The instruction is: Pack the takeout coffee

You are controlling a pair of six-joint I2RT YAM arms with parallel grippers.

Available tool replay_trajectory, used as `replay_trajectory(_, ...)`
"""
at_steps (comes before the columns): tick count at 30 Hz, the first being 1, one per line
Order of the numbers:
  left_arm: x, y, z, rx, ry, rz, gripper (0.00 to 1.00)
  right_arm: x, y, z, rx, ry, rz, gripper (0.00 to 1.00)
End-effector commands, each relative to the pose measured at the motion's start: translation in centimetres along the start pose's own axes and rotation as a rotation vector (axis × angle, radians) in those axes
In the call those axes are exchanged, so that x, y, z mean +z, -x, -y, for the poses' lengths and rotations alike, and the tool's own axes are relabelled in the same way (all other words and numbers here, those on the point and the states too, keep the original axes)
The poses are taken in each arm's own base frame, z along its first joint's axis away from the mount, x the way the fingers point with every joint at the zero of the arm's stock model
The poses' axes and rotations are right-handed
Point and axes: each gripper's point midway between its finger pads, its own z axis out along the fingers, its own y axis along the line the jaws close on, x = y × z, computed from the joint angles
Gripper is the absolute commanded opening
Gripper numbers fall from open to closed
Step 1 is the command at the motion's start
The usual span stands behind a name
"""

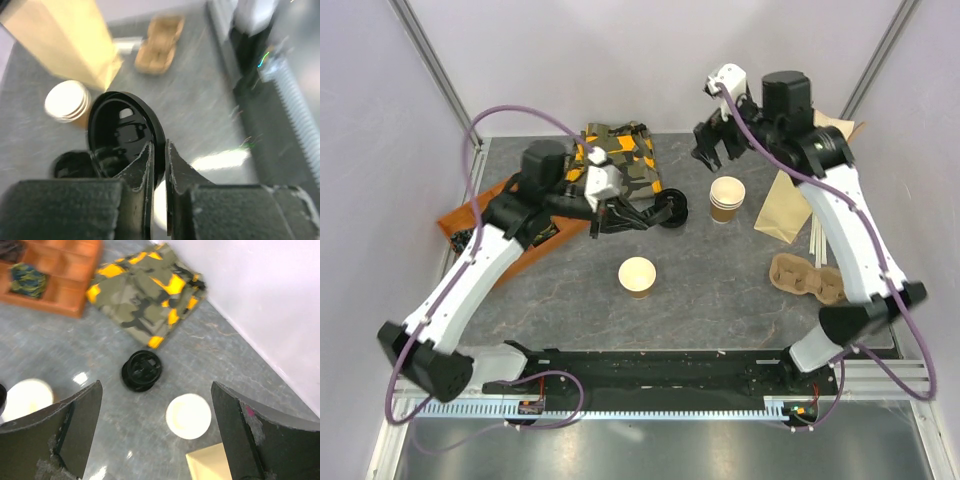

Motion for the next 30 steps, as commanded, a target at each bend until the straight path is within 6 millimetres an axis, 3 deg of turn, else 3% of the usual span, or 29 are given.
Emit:
replay_trajectory(1,-2.1,4.5,4.9,-0.642,-0.114,0.201,0.03,-4.7,-0.1,-4.6,-0.096,0.15,0.065,0.98)
replay_trajectory(2,-3.2,6.4,5.4,-0.598,-0.076,0.281,0.03,-4.9,-1.4,-5.8,-0.09,0.201,0.051,0.98)
replay_trajectory(3,-3.3,6.2,4.9,-0.584,-0.046,0.345,0.04,-6.2,-1.2,-6.6,-0.097,0.216,0.065,0.98)
replay_trajectory(5,-4.0,6.3,4.0,-0.694,0.016,0.363,0.03,-6.8,-2.5,-7.9,-0.06,0.26,0.005,0.98)
replay_trajectory(9,-6.0,6.4,2.2,-0.788,0.123,0.41,0.02,-5.9,-5.7,-9.9,0.054,0.359,-0.115,0.98)
replay_trajectory(12,-7.0,5.9,0.9,-0.855,0.2,0.442,0.02,-5.0,-6.8,-11.5,0.13,0.425,-0.139,0.98)
replay_trajectory(16,-7.6,3.4,-0.6,-1.016,0.264,0.462,0.02,-3.3,-4.6,-11.2,0.153,0.397,-0.021,0.93)
replay_trajectory(17,-7.5,2.0,-0.7,-1.072,0.275,0.459,0.02,-2.6,-4.5,-11.2,0.159,0.409,-0.02,0.91)
replay_trajectory(19,-7.6,0.5,-1.3,-1.151,0.29,0.471,0.02,-1.9,-3.0,-12.1,0.15,0.458,0.019,0.75)
replay_trajectory(20,-7.4,-0.7,-1.3,-1.19,0.293,0.466,0.02,-0.9,-2.9,-12.4,0.154,0.479,0.013,0.73)
replay_trajectory(25,-7.6,-2.2,-2.1,-1.278,0.277,0.51,0.02,0.1,0.1,-16.1,0.158,0.61,0.093,0.57)
replay_trajectory(30,-8.8,-2.5,-3.4,-1.338,0.273,0.596,0.02,-0.1,2.9,-17.7,0.303,0.652,0.288,0.46)
